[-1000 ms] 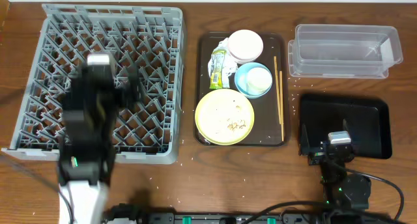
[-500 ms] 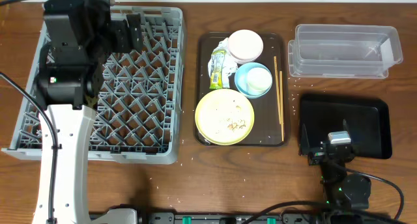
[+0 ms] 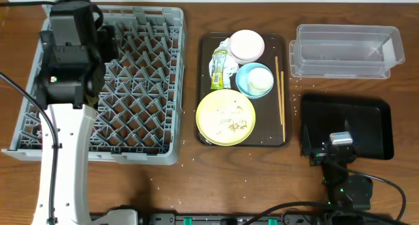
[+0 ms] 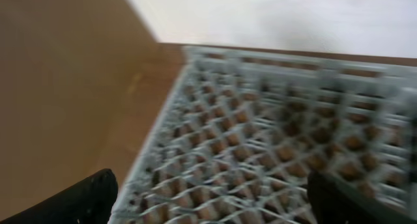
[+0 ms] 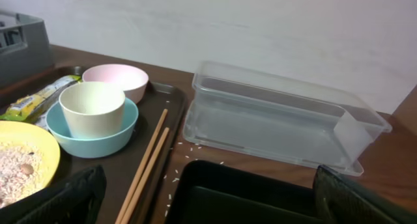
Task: Sort waste into correct bins and load items into the dishwasher
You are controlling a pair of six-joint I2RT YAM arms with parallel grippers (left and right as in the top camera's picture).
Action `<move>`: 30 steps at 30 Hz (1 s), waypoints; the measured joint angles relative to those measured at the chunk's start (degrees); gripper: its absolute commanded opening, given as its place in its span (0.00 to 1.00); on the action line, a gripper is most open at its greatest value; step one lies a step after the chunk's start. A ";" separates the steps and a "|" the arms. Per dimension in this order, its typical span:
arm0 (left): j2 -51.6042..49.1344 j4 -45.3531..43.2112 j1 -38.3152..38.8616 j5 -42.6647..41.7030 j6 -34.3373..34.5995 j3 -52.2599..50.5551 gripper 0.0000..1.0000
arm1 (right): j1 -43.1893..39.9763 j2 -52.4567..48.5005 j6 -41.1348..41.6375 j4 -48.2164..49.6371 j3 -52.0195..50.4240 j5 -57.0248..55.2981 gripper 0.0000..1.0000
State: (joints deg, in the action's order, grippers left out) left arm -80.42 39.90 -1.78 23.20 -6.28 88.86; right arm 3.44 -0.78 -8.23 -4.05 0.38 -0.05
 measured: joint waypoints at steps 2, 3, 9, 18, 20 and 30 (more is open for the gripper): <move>0.00 0.00 -1.79 1.73 0.00 0.00 0.94 | 0.00 0.00 0.00 0.02 0.00 0.00 0.99; 0.00 -0.04 -3.58 2.25 0.02 0.00 0.94 | 0.00 0.00 0.00 0.00 0.00 0.00 0.99; -0.09 -0.04 -15.04 0.68 0.57 0.00 0.94 | 0.00 0.00 0.00 0.02 0.00 0.00 0.99; -0.09 -0.04 -23.76 -0.81 2.62 0.00 0.94 | 0.00 -0.02 -0.09 0.20 0.00 -0.07 0.99; -0.09 -0.02 -23.85 -0.83 2.75 0.00 0.94 | 0.00 -0.02 -0.50 1.14 0.00 -0.63 0.99; -0.09 0.00 -23.85 -1.05 3.08 0.00 0.94 | 0.00 -0.13 -1.36 19.02 -0.02 0.94 0.99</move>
State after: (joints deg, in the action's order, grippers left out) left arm -80.51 39.90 -25.63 22.15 -3.20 88.86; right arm 3.44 -0.91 -9.58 14.96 0.36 0.89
